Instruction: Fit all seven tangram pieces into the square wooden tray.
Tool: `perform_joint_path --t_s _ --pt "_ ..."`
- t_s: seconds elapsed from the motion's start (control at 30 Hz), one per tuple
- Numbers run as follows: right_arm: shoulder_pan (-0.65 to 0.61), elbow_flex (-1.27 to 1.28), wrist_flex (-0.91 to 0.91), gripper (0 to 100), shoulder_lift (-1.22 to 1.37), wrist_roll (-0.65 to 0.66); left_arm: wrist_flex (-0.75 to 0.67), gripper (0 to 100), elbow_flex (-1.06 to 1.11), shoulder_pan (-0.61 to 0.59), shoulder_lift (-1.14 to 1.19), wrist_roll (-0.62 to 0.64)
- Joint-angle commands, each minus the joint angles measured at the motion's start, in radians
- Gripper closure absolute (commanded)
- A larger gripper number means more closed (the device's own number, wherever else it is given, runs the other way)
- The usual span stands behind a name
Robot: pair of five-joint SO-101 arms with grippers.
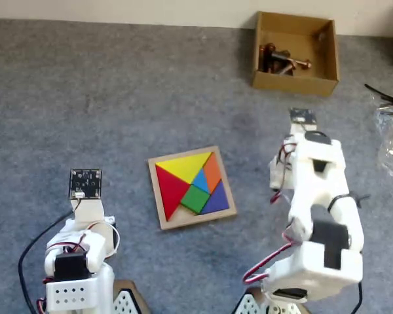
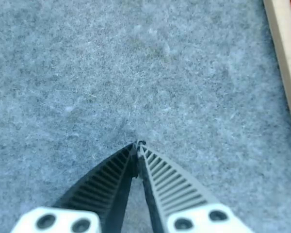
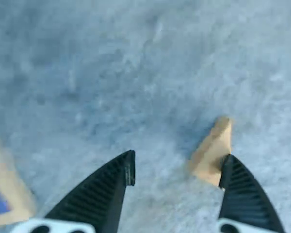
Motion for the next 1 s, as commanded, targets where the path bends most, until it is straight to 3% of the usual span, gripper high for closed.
perform_joint_path --t_s 0.0,0.57,0.73,0.97 --pt "0.027 -0.079 -0.016 73.5 0.021 0.0 0.008 100 0.021 -0.008 0.007 0.002" --pt "0.064 -0.082 -0.016 73.7 0.042 0.002 0.008 100 0.021 -0.008 0.007 0.002" --pt "0.067 -0.084 -0.019 80.1 0.042 0.002 0.008 100 0.021 -0.008 0.007 0.002" --pt "0.067 -0.082 -0.024 80.7 0.042 0.002 0.008 100 0.021 -0.008 0.007 0.002"
